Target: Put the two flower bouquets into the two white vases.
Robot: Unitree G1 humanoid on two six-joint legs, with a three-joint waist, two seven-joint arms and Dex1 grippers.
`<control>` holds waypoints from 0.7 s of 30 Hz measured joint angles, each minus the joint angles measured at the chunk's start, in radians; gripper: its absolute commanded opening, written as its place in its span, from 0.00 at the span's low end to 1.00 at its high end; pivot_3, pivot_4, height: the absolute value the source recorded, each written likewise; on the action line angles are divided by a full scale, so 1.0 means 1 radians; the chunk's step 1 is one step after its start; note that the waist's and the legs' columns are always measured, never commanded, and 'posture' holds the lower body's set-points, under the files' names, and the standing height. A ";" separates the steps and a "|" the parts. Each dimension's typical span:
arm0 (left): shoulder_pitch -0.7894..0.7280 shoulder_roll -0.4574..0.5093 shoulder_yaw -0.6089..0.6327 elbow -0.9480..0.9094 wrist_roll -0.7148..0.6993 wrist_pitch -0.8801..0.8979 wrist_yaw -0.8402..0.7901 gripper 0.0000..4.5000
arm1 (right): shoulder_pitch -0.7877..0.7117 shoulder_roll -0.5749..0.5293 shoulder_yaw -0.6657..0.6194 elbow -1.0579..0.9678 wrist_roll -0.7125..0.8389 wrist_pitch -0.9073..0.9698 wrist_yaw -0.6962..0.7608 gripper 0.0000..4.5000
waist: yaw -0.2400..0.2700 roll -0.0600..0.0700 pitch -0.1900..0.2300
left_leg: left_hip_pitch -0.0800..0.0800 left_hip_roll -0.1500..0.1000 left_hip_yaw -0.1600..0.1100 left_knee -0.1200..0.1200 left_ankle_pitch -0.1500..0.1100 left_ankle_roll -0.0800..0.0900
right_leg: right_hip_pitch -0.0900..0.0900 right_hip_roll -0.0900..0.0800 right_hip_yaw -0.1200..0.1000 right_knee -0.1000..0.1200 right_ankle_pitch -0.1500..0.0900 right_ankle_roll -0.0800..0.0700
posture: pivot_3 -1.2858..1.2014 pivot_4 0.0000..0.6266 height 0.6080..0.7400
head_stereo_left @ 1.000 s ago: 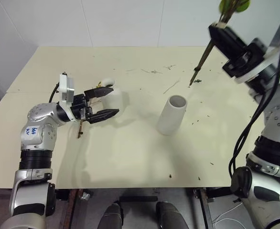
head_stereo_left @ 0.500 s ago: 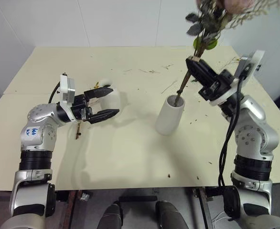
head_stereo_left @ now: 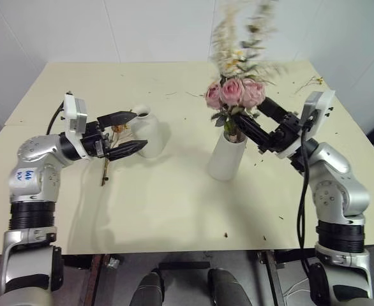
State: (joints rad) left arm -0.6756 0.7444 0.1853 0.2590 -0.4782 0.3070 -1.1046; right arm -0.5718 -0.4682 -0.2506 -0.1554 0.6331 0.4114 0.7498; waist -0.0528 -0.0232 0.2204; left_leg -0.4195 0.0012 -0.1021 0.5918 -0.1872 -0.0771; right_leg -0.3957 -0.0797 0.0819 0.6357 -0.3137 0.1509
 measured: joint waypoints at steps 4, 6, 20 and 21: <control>0.017 0.048 -0.003 0.009 0.059 0.082 0.091 1.00 | 0.006 -0.083 -0.041 0.006 0.007 0.000 0.036 0.99 | 0.001 0.000 0.000 | 0.000 0.000 0.000 0.000 0.000 0.000 | 0.000 0.000 0.000 0.000 0.000 0.000 | 0.52 0.24 1.00; 0.035 0.055 -0.018 -0.028 0.086 0.163 0.155 1.00 | 0.010 -0.137 -0.047 0.033 0.007 0.001 0.072 0.99 | 0.001 0.000 0.000 | 0.000 0.000 0.000 0.000 0.000 0.000 | 0.000 0.000 0.000 0.000 0.000 0.000 | 0.52 0.24 1.00; 0.040 0.127 -0.100 -0.164 0.218 0.796 0.531 1.00 | 0.200 -0.509 -0.150 -0.102 0.145 0.123 0.401 0.99 | 0.001 -0.002 0.000 | 0.000 0.000 0.000 0.000 0.000 0.001 | 0.001 0.000 0.001 -0.002 -0.001 0.000 | 0.52 0.24 1.00; 0.027 0.114 -0.111 -0.163 0.222 0.807 0.542 1.00 | 0.207 -0.509 -0.148 -0.121 0.147 0.123 0.412 0.99 | 0.003 -0.002 0.000 | 0.000 0.000 0.000 0.000 0.000 0.000 | 0.001 0.000 0.001 -0.002 -0.001 0.001 | 0.52 0.24 1.00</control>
State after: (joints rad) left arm -0.6481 0.8584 0.0746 0.0960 -0.2563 1.1136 -0.5621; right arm -0.3646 -0.9771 -0.3990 -0.2759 0.7797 0.5341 1.1620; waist -0.0502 -0.0253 0.2203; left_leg -0.4196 0.0007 -0.1018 0.5921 -0.1875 -0.0767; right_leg -0.3947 -0.0797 0.0827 0.6335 -0.3144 0.1517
